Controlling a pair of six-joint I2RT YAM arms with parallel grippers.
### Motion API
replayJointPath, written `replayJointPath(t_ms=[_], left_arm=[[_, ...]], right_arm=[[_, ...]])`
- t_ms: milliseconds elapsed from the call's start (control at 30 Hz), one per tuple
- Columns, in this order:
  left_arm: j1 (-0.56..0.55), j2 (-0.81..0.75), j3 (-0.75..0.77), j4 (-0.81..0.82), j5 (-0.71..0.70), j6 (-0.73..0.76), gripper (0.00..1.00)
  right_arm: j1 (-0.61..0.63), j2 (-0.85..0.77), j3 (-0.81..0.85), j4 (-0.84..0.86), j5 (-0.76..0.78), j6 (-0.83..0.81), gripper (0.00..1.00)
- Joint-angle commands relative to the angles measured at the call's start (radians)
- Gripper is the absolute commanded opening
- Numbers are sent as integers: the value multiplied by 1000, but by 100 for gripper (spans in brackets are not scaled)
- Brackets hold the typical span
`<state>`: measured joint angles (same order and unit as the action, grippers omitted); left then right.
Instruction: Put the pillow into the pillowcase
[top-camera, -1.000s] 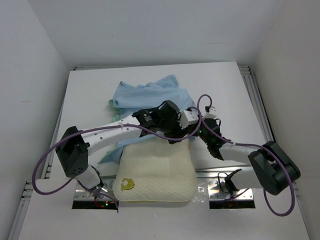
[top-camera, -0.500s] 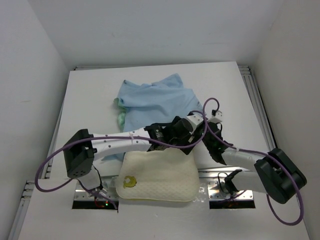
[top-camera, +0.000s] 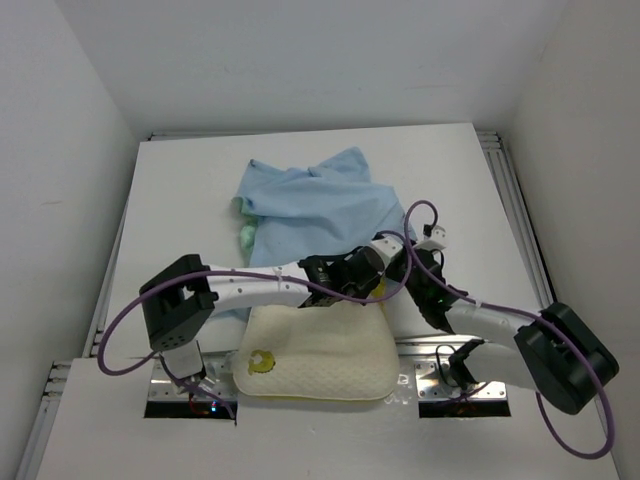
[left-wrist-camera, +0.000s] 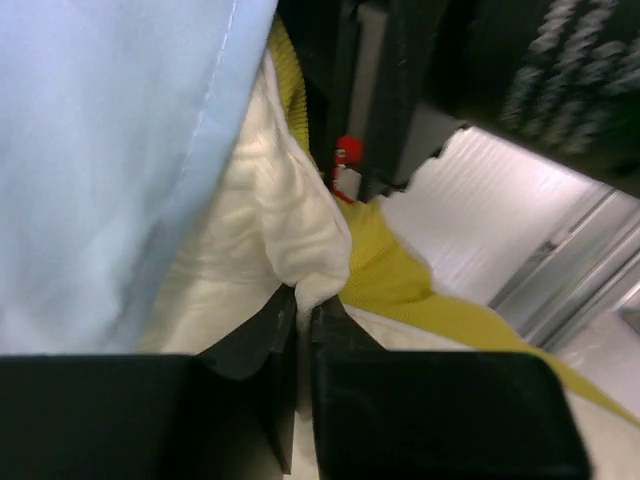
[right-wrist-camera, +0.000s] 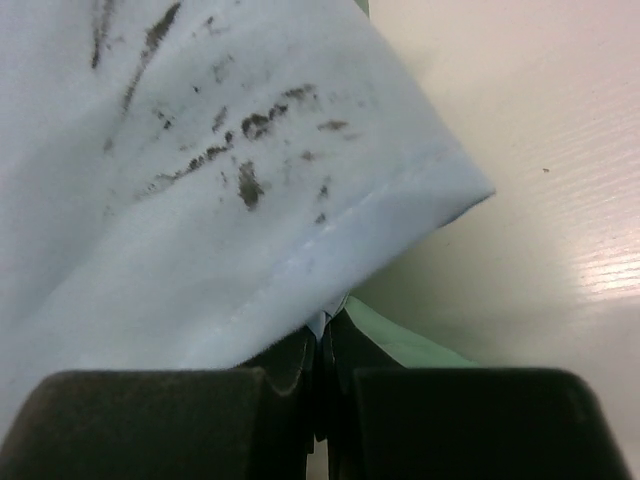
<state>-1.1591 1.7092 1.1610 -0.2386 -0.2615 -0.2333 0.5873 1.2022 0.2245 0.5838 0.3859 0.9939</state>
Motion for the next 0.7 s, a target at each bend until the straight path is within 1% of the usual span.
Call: replayJointPath(t_ms=[0,33,67,100,133,167,200,267,367,533,600,667], left_arm=[[41,30,-26,15,-21,12,0],[65,27,-20,3,-22,18,0],[125,8,-11,-4,-21,44,0],[154,-5,-4,-2,-22,63,0],[186,-16,6,1,-24,89,0],[243,-29,34,7,-24,148,0],[262,-33,52,13,-25,178,0],[303,-33,112,7,-21,231,0],[315,-33,169,-30,2,288,0],[322,-51,193,-79,25,296,0],[337,-54,192,-90,8,318,0],[364,-39,192,-84,-1,328,0]], right_arm=[[13,-61,7,102,-5,-30,0],[14,-72,-3,97,-15,-76,0],[13,-84,-19,97,-45,-109,0],[13,-99,-49,91,-68,-139,0],[13,-130,-63,82,-94,-217,0],[13,-145,-76,41,-122,-253,0],[13,-159,-88,15,-172,-279,0],[13,-199,-94,-53,-220,-333,0],[17,-259,-116,-75,-291,-369,0],[45,-303,-114,-116,-363,-443,0],[71,-312,-114,-137,-383,-465,0],[140,-308,-102,-180,-383,-507,0]])
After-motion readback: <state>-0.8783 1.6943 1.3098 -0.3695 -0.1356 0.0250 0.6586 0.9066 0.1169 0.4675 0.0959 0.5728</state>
